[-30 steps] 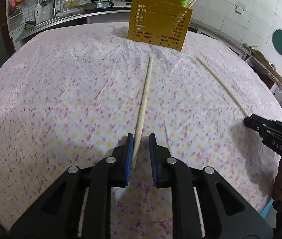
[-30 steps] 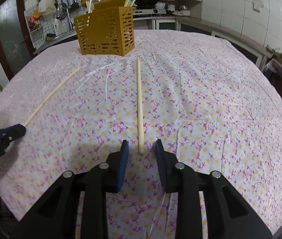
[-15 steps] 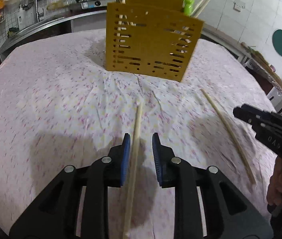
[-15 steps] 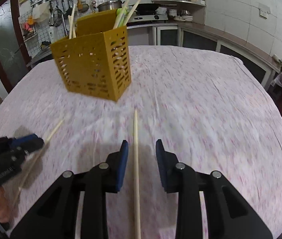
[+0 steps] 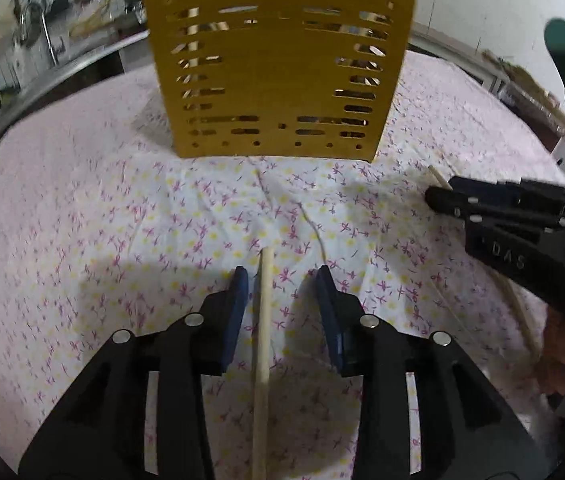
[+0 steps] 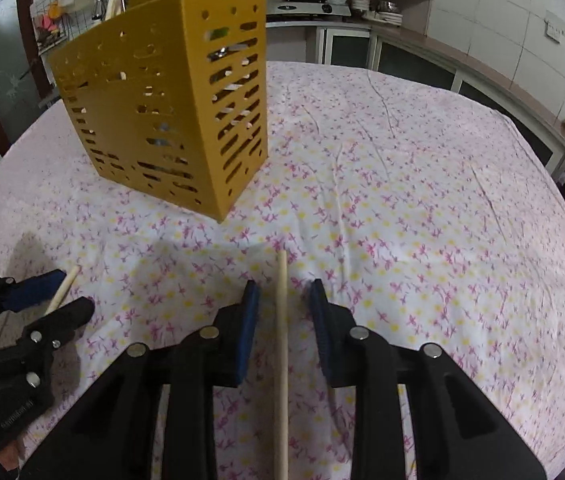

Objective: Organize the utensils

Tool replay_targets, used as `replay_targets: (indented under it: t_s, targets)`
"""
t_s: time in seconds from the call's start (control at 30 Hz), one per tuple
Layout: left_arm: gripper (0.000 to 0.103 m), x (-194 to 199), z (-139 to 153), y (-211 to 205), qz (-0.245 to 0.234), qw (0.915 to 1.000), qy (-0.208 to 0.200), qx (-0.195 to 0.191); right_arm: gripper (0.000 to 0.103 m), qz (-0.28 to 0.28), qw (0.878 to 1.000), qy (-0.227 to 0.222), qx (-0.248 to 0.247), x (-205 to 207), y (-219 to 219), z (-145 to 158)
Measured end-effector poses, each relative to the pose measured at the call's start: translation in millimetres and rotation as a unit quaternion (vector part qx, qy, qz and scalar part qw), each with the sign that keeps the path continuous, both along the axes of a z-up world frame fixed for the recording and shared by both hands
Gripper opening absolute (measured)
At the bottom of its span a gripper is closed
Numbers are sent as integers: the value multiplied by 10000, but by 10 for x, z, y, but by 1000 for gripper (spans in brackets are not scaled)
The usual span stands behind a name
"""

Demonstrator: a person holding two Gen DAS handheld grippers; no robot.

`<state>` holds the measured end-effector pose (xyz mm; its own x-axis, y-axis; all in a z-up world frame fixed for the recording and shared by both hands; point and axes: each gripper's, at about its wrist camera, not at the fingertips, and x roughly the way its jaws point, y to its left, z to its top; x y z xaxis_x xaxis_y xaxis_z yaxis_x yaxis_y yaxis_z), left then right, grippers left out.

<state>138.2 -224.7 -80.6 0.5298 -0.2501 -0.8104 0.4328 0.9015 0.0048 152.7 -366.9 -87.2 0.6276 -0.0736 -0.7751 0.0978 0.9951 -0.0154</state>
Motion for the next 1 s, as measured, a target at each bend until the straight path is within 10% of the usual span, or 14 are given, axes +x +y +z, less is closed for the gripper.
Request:
replay_targets:
  t_s: [0.3,1.0]
  targets:
    - [5,49,21,9,123,9999,-22,22,6,9,10000,-12,17,10,6,27]
    - [4,73,689,631,324,9926,-453,-1081,6,-265,9931,-1042,468,-402,-178,717]
